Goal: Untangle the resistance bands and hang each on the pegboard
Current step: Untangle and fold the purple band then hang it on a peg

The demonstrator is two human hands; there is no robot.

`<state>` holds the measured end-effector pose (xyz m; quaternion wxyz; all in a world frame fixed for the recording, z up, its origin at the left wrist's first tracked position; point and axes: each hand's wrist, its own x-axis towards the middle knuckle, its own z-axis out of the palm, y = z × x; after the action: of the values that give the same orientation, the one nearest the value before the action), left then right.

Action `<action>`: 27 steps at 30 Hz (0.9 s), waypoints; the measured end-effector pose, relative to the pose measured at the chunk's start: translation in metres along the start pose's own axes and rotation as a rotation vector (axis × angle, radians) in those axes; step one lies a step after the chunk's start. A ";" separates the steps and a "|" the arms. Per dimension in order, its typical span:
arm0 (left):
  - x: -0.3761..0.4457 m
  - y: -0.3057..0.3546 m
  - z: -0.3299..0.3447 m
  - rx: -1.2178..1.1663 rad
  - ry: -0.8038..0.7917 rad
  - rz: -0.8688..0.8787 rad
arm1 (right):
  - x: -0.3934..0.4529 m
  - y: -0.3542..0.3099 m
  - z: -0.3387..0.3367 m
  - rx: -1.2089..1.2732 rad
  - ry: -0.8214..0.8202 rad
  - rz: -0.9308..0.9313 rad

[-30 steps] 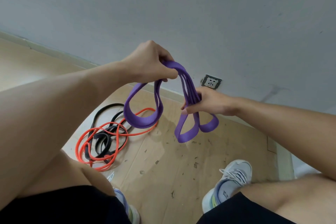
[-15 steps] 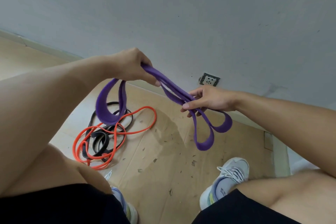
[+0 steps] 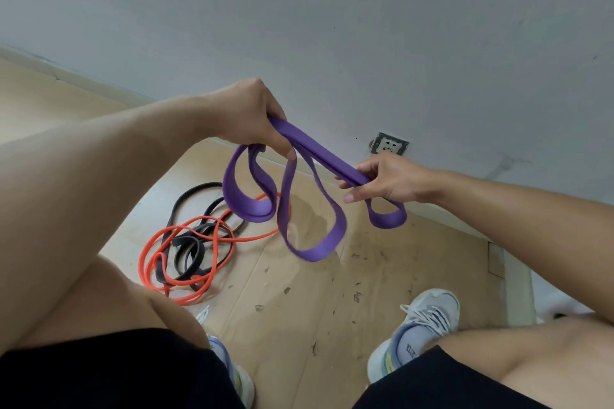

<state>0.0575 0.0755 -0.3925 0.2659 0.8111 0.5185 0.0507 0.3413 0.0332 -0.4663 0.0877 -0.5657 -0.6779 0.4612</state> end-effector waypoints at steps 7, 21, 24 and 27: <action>-0.003 -0.002 0.000 -0.017 -0.011 -0.006 | -0.003 0.003 -0.005 -0.008 -0.021 0.039; -0.002 0.011 0.013 -0.192 0.135 0.106 | 0.000 -0.021 0.010 0.077 0.099 -0.092; -0.003 0.019 0.016 -0.194 0.145 0.144 | -0.001 -0.042 0.010 0.234 0.131 -0.134; -0.006 0.024 0.015 -0.244 0.147 0.156 | -0.005 -0.052 0.017 0.289 0.109 -0.171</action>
<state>0.0799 0.0572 -0.3927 0.3191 0.8046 0.4621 0.1931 0.2970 0.0235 -0.4362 0.2435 -0.5118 -0.6444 0.5133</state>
